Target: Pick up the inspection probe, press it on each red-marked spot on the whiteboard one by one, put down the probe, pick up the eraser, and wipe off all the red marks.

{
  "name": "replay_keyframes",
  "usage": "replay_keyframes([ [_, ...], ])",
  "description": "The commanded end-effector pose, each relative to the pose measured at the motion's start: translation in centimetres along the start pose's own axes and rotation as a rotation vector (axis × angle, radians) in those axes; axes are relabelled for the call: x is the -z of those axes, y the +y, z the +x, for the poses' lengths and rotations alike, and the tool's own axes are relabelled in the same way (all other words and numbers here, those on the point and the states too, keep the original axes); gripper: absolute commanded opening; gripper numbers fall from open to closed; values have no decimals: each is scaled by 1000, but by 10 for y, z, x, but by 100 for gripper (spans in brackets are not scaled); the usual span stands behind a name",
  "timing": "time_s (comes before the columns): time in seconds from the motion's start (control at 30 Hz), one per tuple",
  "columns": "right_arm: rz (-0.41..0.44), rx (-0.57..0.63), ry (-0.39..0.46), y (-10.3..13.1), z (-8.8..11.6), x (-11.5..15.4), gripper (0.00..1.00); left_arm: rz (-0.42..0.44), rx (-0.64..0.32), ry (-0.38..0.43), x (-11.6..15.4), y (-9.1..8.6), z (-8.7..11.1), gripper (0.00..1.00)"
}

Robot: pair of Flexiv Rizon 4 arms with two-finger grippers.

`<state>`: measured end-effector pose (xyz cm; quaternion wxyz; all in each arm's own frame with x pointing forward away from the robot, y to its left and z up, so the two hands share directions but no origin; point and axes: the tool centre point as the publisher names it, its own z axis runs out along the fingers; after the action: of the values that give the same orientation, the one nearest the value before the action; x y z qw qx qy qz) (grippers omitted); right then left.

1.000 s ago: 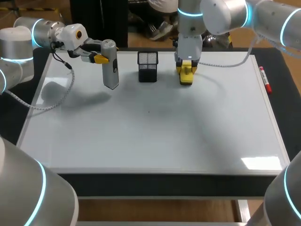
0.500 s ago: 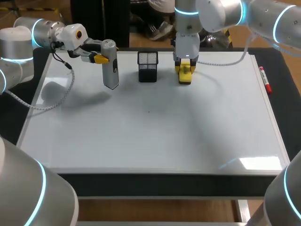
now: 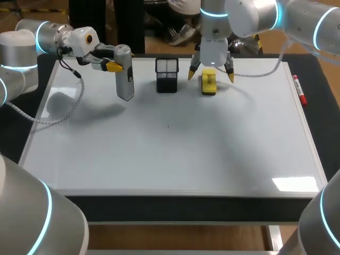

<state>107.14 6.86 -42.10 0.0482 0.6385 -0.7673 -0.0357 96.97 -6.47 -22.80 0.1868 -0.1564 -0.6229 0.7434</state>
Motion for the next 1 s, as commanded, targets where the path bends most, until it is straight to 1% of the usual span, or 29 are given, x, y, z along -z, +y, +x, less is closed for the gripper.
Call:
replay_keyframes([
  [0.03, 32, -66, -57, 18, 19, 15, 100, -1, 2, 5, 1, -1, -1, 0],
  [0.1, 29, -134, -138, 23, 27, 20, 100, -1, 2, 5, 1, -1, -1, 0],
  [0.23, 10, -263, -259, 31, 41, 31, 100, -1, 2, 5, 1, -1, -1, 0],
  [0.33, 10, -352, -284, 35, 51, 39, 100, -1, 2, 5, 1, -1, -1, 0],
  [0.43, -41, -464, -273, 35, 58, 48, 100, -1, 2, 5, 1, -1, -1, 0],
  [0.47, -47, -488, -287, 35, 60, 52, 100, -1, 2, 5, 1, -1, -1, 0],
  [0.5, -62, -536, -280, 36, 63, 56, 100, -1, 2, 5, 1, -1, -1, 0],
  [0.53, -101, -559, -256, 35, 65, 58, 100, -1, 2, 5, 1, -1, -1, 0],
  [0.57, -105, -582, -276, 35, 66, 62, 100, -1, 2, 5, 1, -1, -1, 0],
  [0.6, -128, -609, -292, 36, 69, 66, 100, -1, 2, 5, 1, -1, -1, 0],
  [0.63, -146, -641, -279, 35, 71, 69, 100, -1, 2, 5, 1, -1, -1, 0],
  [0.67, -161, -653, -295, 35, 73, 72, 100, -1, 2, 5, 1, -1, -1, 0],
  [0.77, -170, -701, -361, 37, 82, 82, 100, -1, 2, 5, 1, -1, -1, 0],
  [0.93, -215, -794, -408, 39, 93, 97, 100, -1, 2, 5, 1, -1, -1, 0],
  [1.0, -245, -820, -428, 40, 98, 101, 100, -1, 2, 5, 1, -1, -1, 0],
])
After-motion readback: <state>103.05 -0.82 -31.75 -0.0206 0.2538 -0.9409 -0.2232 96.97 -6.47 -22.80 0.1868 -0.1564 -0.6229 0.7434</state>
